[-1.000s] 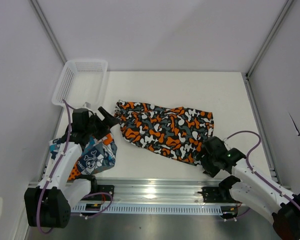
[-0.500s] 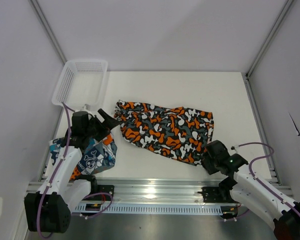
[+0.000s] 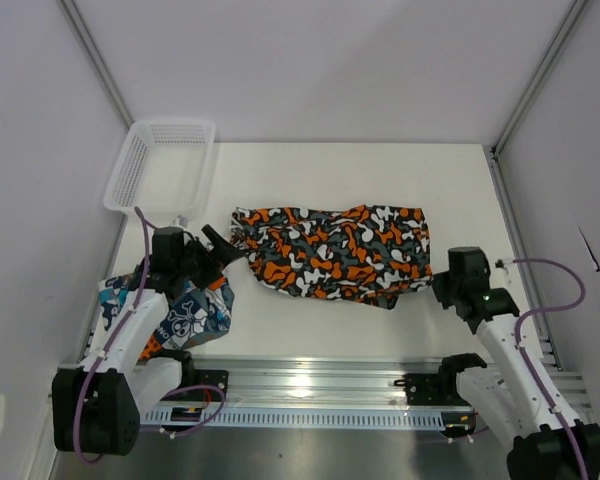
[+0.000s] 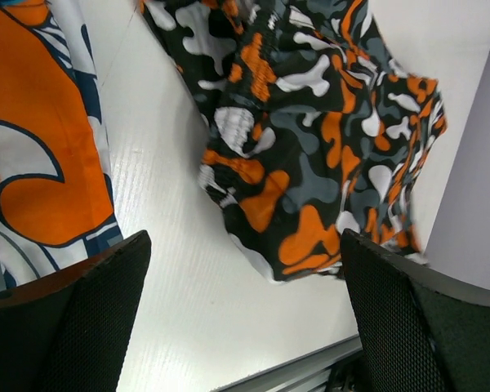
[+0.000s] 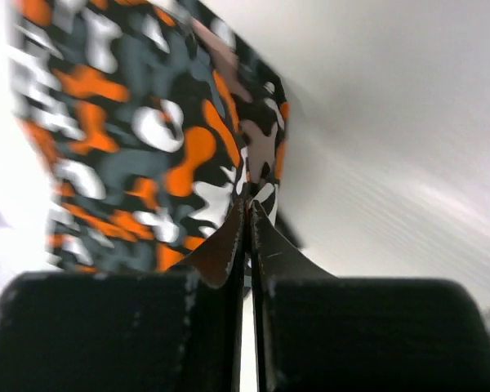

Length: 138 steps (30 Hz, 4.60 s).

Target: Fold and stack the shorts

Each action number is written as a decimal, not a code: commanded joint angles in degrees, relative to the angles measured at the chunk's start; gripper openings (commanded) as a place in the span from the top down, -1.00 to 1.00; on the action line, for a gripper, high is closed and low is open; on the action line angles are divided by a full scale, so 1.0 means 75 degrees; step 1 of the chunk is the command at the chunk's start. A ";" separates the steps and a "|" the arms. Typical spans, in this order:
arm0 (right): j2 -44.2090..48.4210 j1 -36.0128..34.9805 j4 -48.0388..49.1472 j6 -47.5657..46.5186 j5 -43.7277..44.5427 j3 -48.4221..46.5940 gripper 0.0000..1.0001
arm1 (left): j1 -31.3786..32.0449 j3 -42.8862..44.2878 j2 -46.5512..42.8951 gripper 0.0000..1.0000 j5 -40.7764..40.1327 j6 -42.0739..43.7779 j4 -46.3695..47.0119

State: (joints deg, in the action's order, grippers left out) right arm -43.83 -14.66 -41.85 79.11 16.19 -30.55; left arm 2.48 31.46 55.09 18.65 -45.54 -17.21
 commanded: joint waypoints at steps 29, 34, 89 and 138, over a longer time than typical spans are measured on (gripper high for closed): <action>-0.4398 0.4485 0.4290 -0.3939 -0.3212 -0.1412 1.00 | 0.3900 -0.0834 0.1522 -0.85 -0.1866 0.0131 0.3572; -0.4222 0.4532 0.4396 -0.3974 -0.3388 -0.1365 1.00 | 0.3900 -0.0645 0.2813 -0.78 -0.1446 -0.0582 0.4941; -0.6634 0.4239 0.3376 -0.4033 -0.2779 -0.3825 1.00 | 0.1451 0.6340 0.6553 -0.41 -0.0179 0.1596 -0.1034; -0.6800 0.4180 0.4618 -0.4103 -0.3553 -0.3357 1.00 | 0.2845 -0.0644 0.4114 -0.42 0.0489 -0.0923 0.8948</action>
State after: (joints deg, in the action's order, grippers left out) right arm -96.20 16.25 -8.95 48.84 -9.50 -56.10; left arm 23.35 27.88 84.12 20.38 -48.97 38.15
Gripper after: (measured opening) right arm 0.009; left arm 0.717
